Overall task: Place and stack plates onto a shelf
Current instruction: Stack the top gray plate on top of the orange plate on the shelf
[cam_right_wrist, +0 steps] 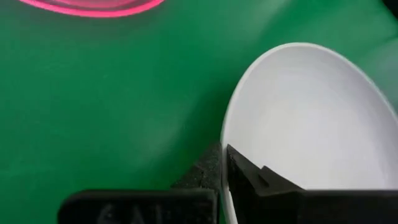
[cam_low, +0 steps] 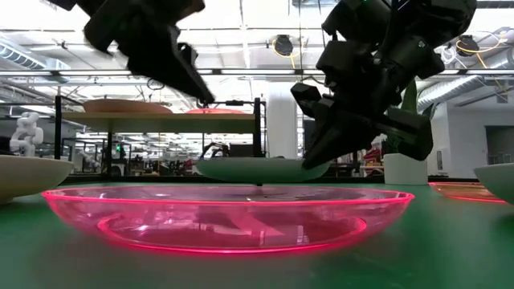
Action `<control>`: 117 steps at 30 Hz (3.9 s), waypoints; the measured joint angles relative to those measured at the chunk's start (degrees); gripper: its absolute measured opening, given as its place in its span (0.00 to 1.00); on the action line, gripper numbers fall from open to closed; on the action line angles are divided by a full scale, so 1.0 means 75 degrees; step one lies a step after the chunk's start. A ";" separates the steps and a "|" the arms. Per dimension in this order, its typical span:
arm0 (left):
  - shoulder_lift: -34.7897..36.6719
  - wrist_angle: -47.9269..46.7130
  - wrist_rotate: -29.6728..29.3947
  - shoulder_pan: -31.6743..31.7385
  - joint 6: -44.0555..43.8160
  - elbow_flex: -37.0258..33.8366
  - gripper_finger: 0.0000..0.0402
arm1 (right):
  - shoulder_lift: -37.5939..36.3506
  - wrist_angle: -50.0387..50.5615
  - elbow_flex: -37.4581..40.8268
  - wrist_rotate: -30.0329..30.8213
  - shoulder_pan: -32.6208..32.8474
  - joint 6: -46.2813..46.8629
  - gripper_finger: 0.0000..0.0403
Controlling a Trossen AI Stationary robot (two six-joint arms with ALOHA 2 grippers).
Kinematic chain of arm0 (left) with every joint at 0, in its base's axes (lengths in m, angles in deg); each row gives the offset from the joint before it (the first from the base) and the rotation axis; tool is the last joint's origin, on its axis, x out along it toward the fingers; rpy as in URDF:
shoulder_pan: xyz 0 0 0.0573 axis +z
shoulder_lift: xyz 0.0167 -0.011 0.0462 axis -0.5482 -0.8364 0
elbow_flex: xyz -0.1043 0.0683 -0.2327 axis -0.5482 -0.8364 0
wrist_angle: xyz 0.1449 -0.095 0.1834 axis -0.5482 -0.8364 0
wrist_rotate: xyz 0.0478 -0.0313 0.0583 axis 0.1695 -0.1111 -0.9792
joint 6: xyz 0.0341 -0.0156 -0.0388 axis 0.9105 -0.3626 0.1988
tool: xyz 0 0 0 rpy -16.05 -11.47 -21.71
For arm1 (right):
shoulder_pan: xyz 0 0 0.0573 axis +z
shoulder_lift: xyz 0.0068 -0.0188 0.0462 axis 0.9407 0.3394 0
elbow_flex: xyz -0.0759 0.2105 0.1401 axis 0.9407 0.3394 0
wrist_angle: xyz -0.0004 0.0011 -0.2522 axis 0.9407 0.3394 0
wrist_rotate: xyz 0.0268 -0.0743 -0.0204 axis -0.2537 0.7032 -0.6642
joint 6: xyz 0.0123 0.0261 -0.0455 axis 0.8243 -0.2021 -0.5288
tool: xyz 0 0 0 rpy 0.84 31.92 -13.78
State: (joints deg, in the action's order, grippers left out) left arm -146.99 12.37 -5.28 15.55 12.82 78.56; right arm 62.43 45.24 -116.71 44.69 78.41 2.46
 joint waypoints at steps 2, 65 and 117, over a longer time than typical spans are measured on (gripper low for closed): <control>-0.0201 0.0128 0.0000 0.0008 0.0122 0.0000 0.46 | -0.0080 0.0059 0.0000 -0.0007 0.0033 0.0051 0.00; -0.0522 -0.0889 -0.0026 -0.0235 0.3096 0.0091 0.03 | -0.3116 0.1812 0.0066 0.0890 0.0056 0.1810 0.37; 0.2617 -0.9075 -0.2269 0.3703 0.1544 0.3404 0.03 | -0.4195 0.1538 0.1163 0.1270 -0.0050 0.1765 0.36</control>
State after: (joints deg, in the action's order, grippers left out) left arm -127.36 -55.69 -22.30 43.32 24.40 104.09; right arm 30.97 56.78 -107.98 54.21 78.04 15.70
